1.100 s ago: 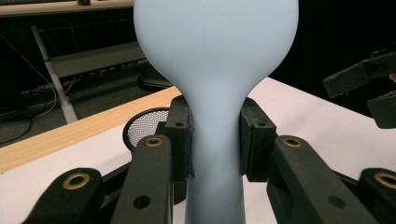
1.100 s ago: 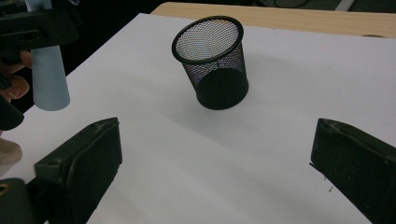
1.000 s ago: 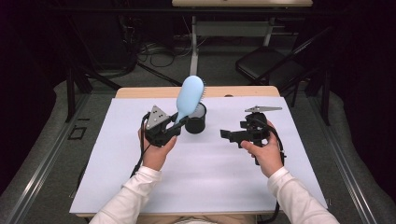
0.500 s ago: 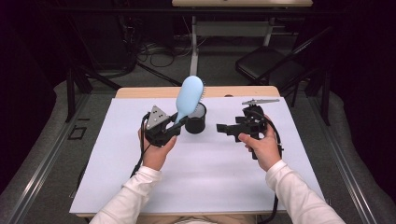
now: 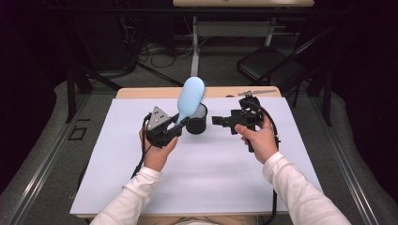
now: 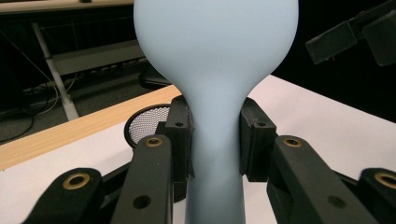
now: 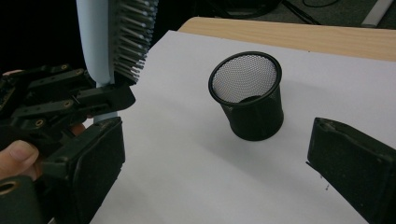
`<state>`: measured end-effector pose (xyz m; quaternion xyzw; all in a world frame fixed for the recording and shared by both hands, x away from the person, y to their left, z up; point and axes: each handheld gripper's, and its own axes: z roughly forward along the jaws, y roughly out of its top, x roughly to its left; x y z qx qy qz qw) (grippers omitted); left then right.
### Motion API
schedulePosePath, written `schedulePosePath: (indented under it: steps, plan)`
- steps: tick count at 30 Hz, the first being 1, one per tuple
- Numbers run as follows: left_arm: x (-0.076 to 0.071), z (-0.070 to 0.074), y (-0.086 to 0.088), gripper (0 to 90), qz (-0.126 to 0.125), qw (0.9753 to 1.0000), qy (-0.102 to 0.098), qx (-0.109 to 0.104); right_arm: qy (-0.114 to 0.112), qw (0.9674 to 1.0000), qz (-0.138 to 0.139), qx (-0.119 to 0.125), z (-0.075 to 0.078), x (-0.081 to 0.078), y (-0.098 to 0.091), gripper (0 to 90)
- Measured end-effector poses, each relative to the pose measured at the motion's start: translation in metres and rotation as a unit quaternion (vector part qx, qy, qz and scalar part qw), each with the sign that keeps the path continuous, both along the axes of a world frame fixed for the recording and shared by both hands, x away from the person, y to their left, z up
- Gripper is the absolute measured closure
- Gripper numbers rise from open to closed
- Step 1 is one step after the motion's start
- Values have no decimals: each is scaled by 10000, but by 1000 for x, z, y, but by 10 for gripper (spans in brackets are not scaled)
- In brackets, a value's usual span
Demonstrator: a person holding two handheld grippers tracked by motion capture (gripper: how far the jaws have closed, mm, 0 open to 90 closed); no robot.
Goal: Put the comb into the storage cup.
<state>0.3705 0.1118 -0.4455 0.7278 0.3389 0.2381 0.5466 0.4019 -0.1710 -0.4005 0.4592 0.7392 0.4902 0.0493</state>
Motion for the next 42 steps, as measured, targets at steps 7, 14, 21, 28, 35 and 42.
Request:
schedulePosePath:
  steps: [7,14,21,28,35,42]
  plan:
    - [0,0,0,695,-3,10000,8,3,0,10000,26,15,6,6,5,36]
    - [0,-1,0,695,-7,10000,13,4,7,10000,40,-40,10,11,9,31]
    - [0,0,0,695,-6,10000,-1,-6,20,10000,21,-77,12,14,11,29]
    - [1,-1,0,695,9,10000,6,7,28,10000,67,-15,15,15,13,29]
    - [1,-4,-3,695,6,10000,23,68,48,9999,149,42,21,17,19,41]
    - [1,-5,-4,695,2,10000,12,84,-31,9998,210,40,28,19,28,46]
